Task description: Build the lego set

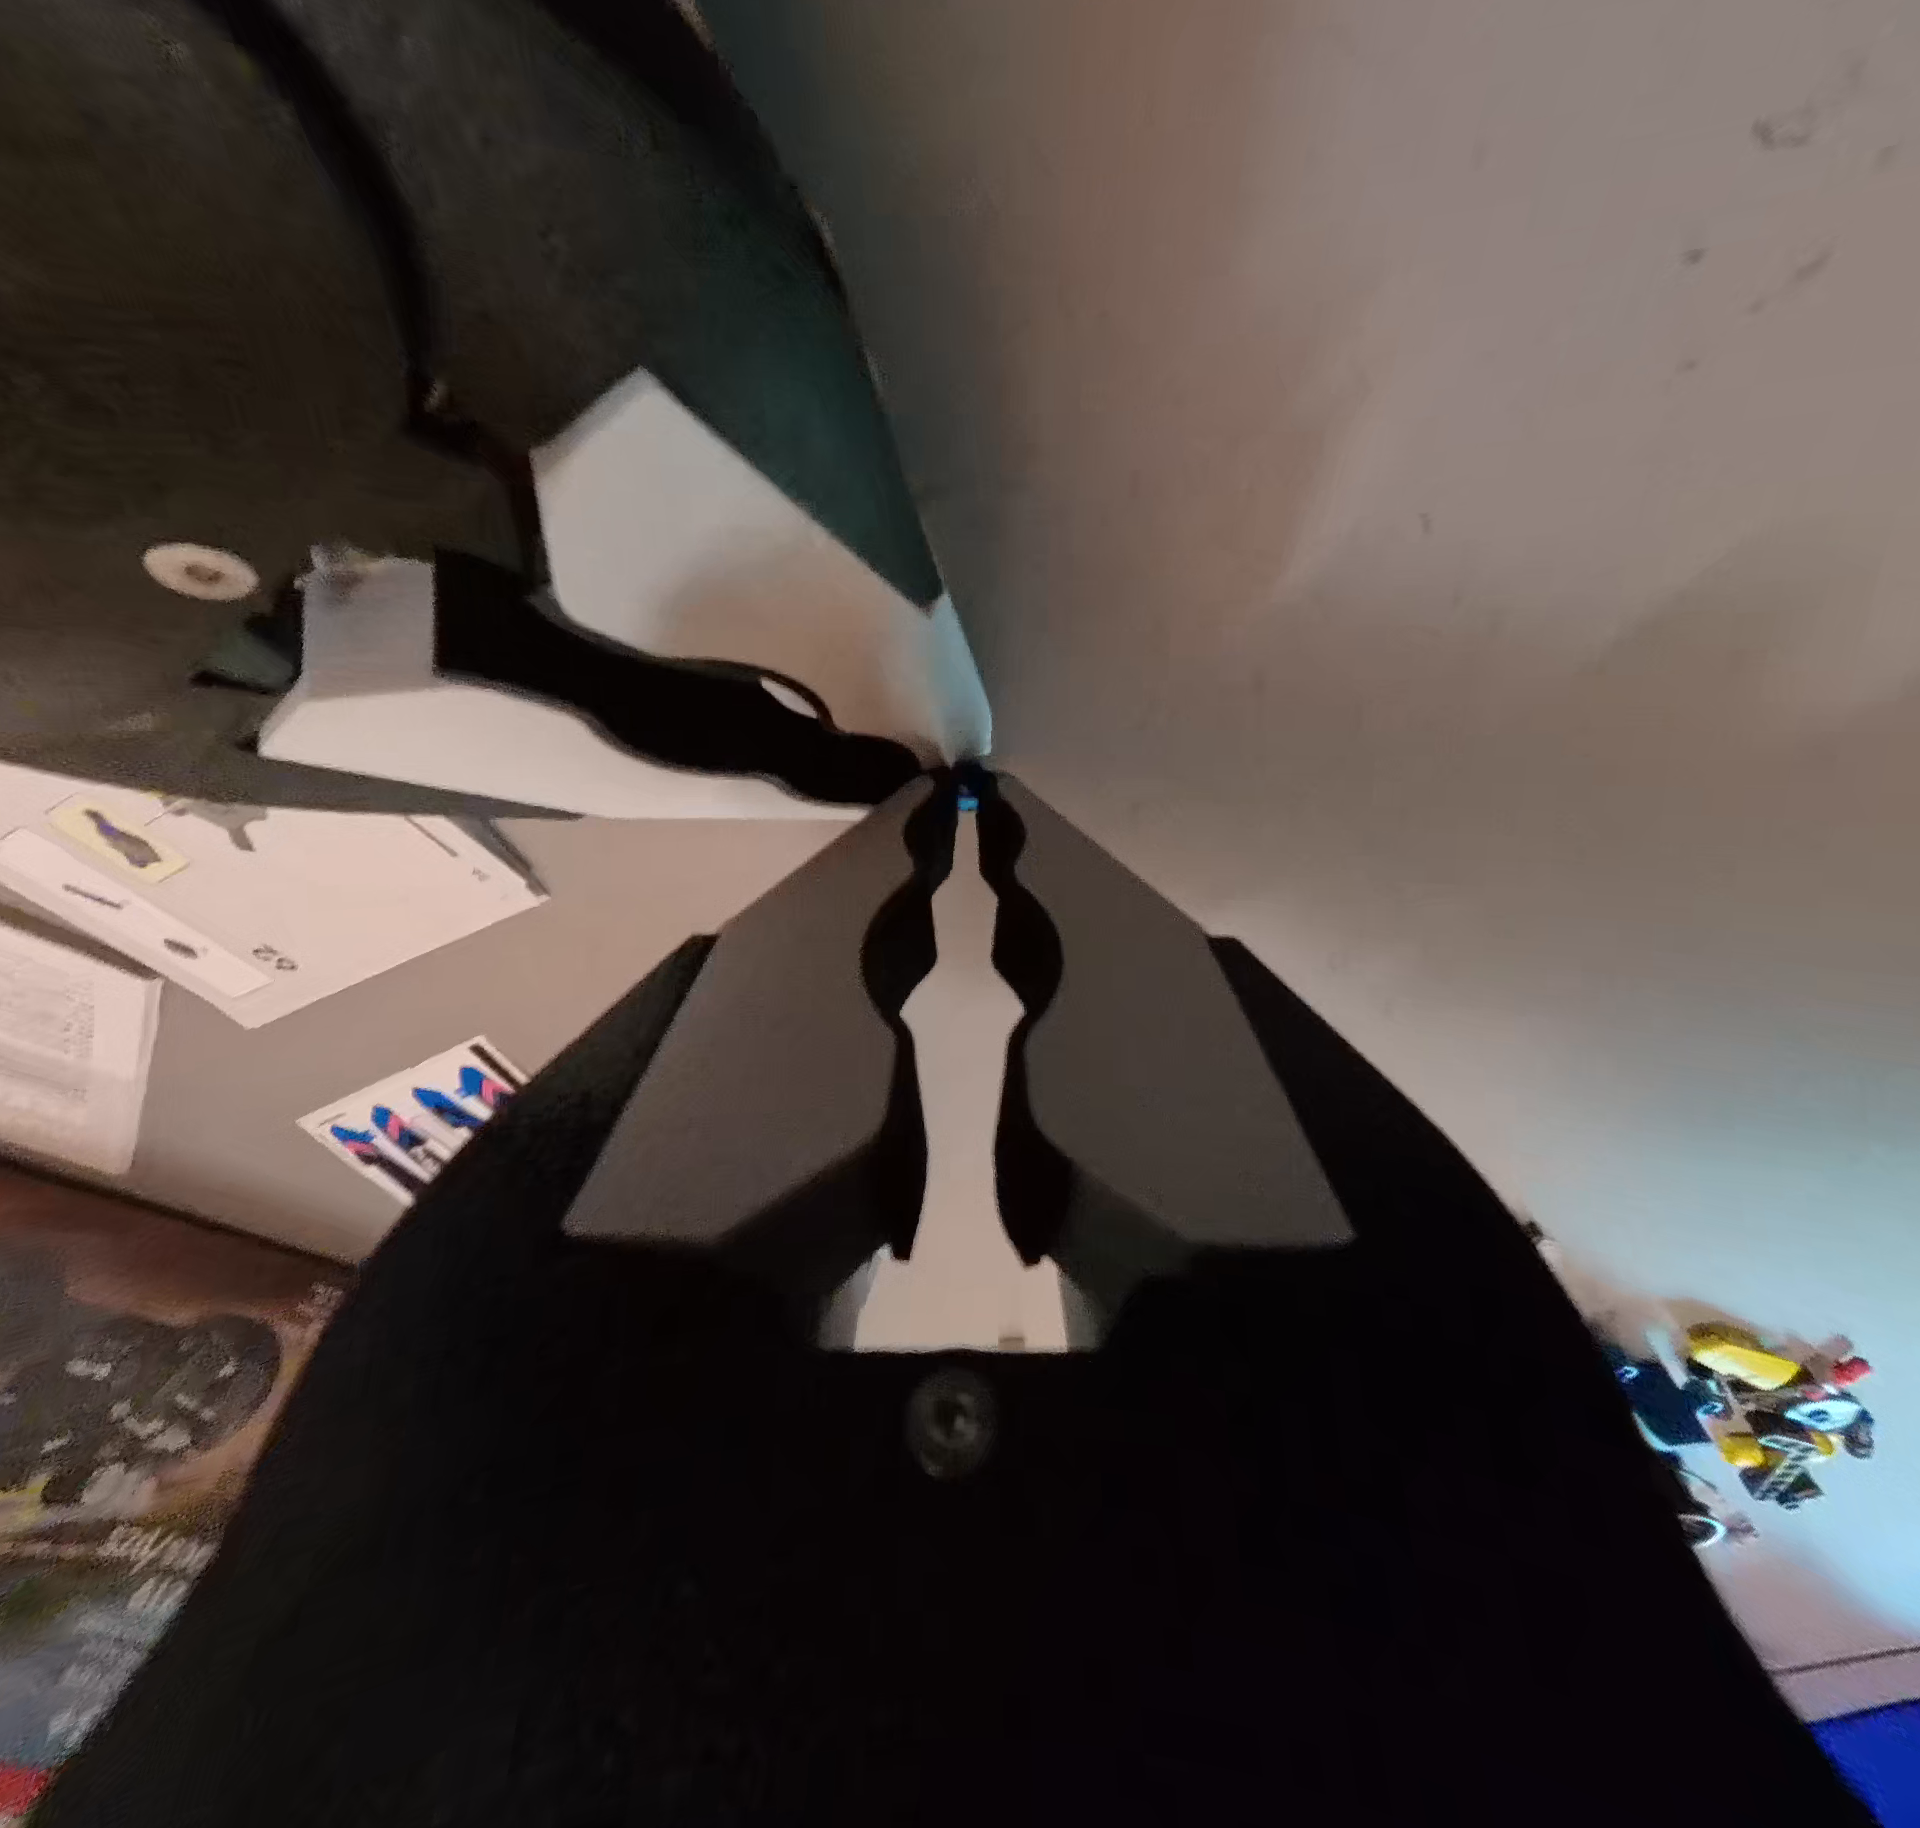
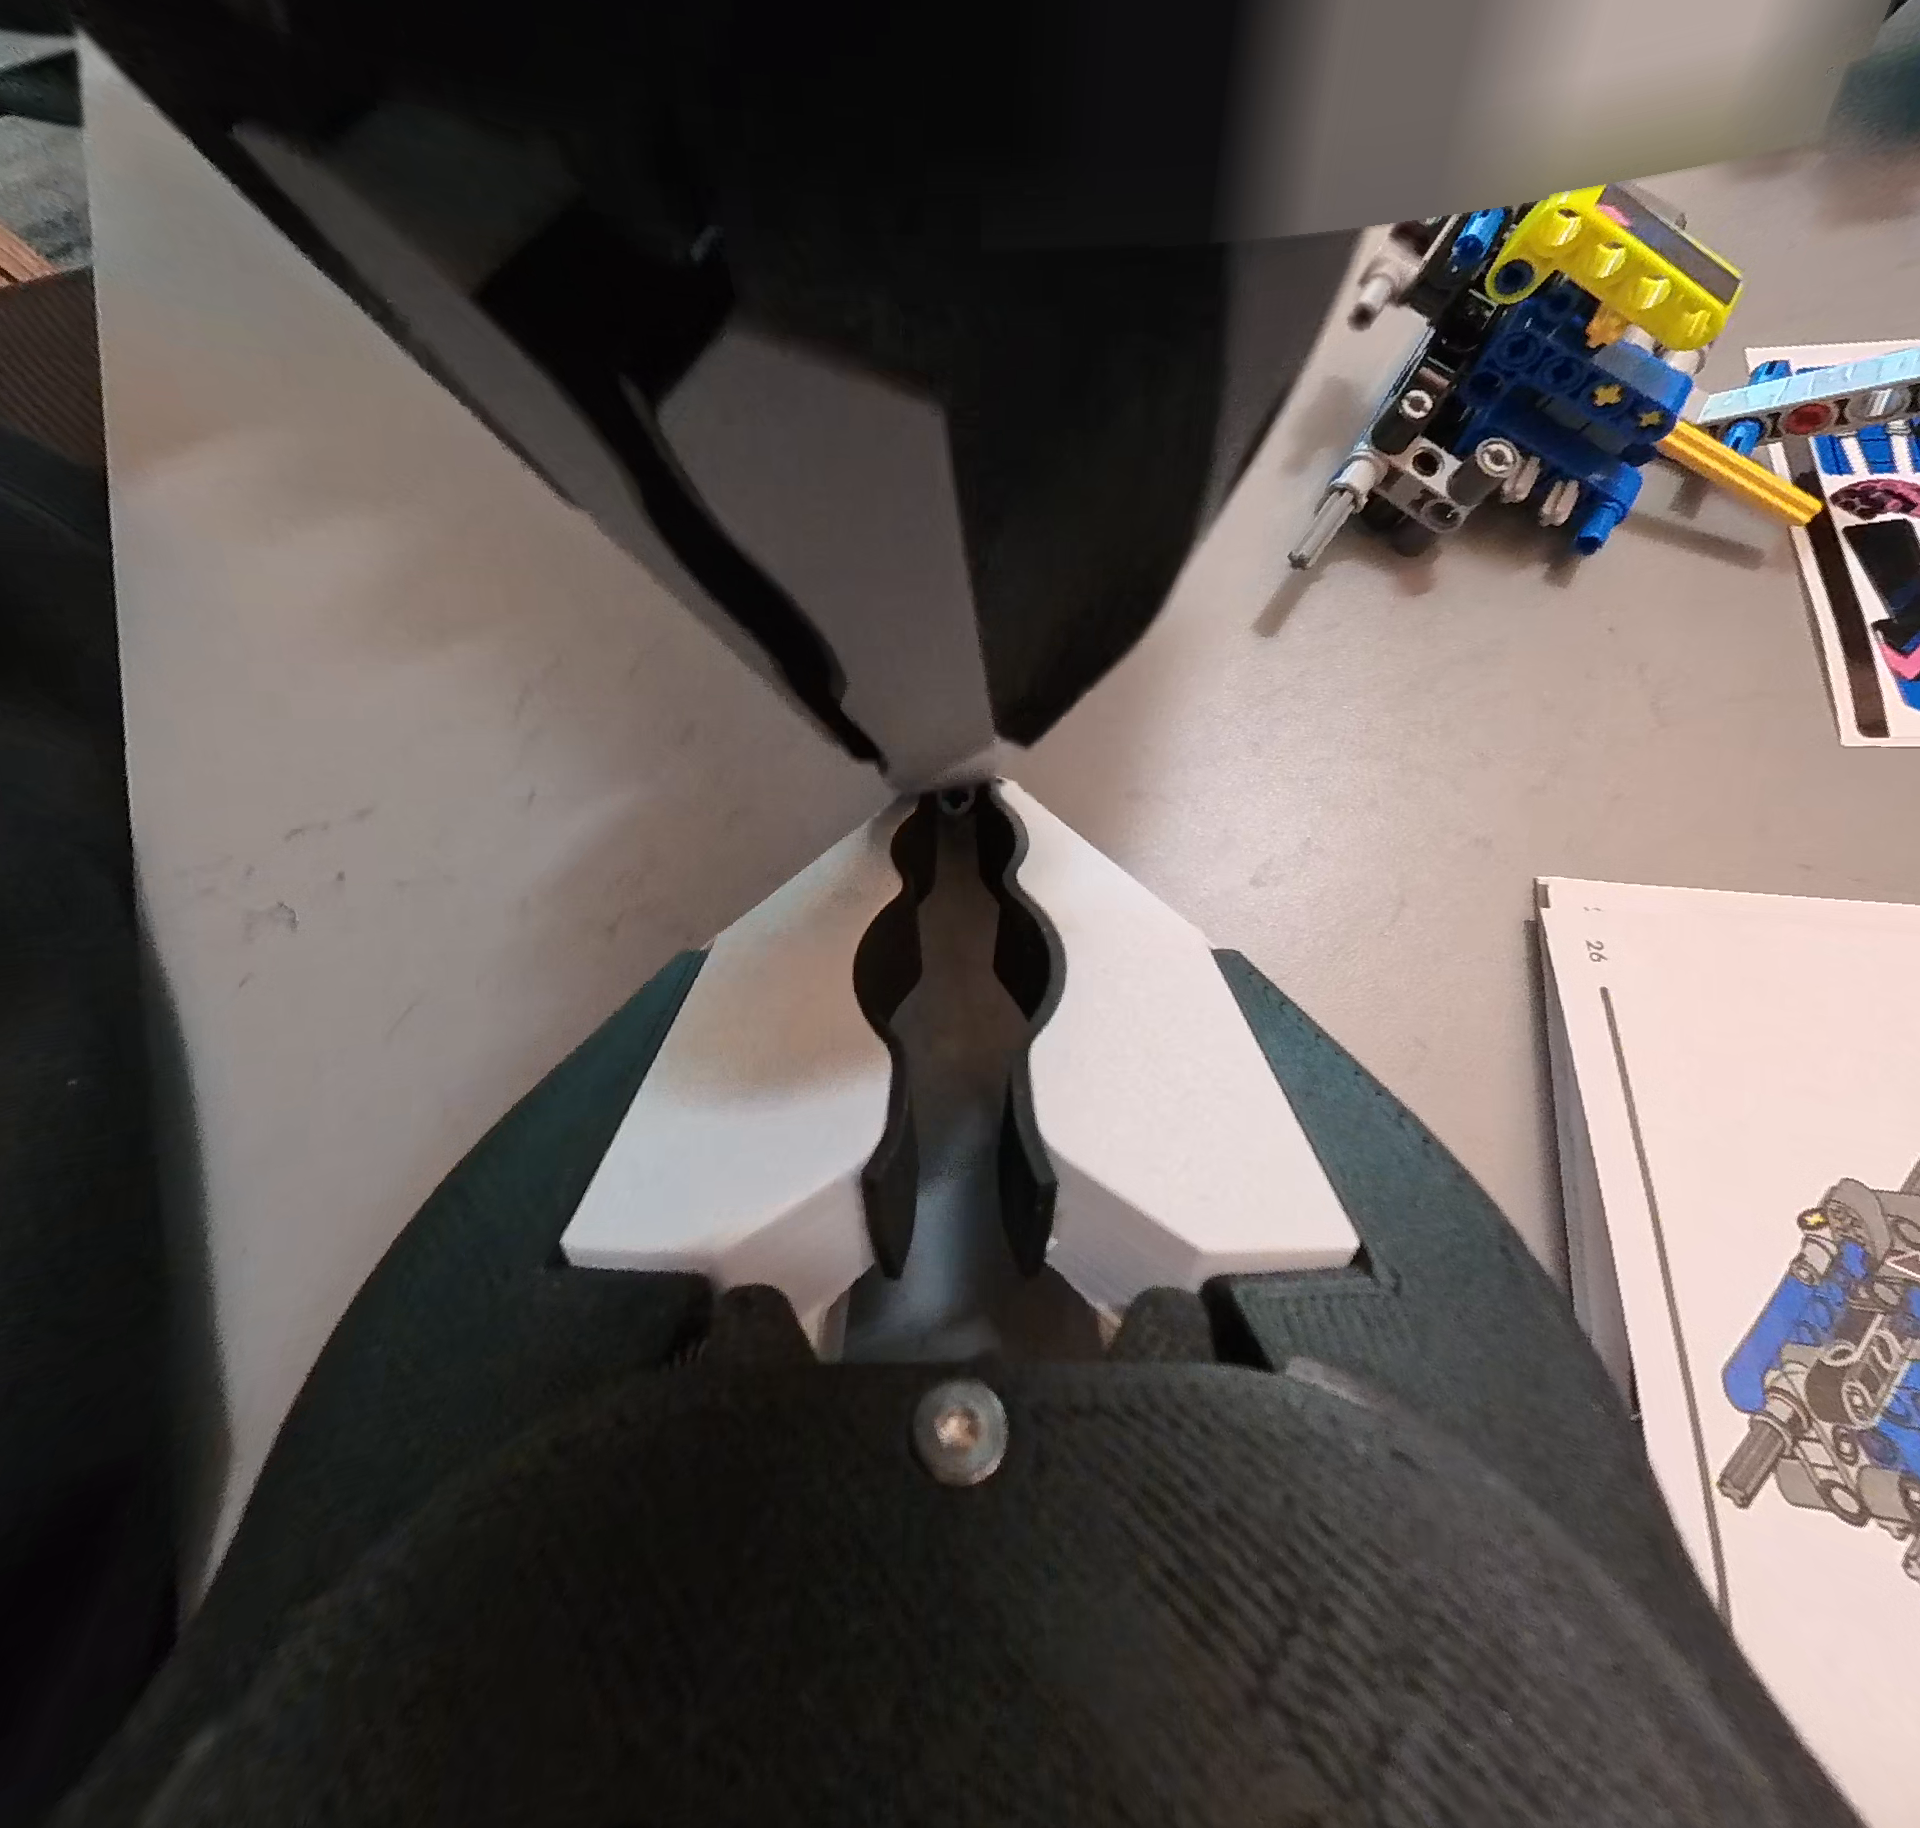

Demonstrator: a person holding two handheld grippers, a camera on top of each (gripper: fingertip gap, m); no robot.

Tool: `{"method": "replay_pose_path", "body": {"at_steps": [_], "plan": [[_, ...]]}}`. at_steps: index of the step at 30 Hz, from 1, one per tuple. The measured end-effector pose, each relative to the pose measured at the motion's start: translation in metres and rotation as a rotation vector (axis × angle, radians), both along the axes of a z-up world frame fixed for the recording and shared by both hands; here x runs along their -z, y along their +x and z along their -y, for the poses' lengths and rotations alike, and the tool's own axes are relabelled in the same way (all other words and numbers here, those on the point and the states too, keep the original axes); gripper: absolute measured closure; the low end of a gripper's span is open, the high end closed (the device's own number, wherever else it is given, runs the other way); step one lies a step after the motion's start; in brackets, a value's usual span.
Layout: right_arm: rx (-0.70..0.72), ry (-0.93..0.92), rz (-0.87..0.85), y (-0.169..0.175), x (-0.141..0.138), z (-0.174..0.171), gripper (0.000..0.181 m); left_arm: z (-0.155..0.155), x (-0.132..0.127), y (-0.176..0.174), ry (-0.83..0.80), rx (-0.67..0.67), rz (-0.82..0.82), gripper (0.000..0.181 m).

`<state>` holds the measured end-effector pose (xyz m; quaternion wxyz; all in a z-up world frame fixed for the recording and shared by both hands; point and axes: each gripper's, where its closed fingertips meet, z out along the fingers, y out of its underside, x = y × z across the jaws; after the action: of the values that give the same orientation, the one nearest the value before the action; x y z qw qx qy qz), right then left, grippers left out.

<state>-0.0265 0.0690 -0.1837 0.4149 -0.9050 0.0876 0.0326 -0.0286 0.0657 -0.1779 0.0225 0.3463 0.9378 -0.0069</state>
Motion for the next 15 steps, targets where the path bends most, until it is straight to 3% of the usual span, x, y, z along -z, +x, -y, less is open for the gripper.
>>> {"method": "replay_pose_path", "body": {"at_steps": [7,15], "plan": [[0.0,0.001,-0.006,0.0001,-0.0001,-0.0001,0.174,0.0016,-0.0004,0.0002,-0.16,-0.148,-0.094,0.18],[0.005,0.008,-0.038,0.0007,-0.0004,-0.0001,0.175,0.0047,-0.0035,0.0026,-0.61,-0.611,-0.349,0.18]]}}
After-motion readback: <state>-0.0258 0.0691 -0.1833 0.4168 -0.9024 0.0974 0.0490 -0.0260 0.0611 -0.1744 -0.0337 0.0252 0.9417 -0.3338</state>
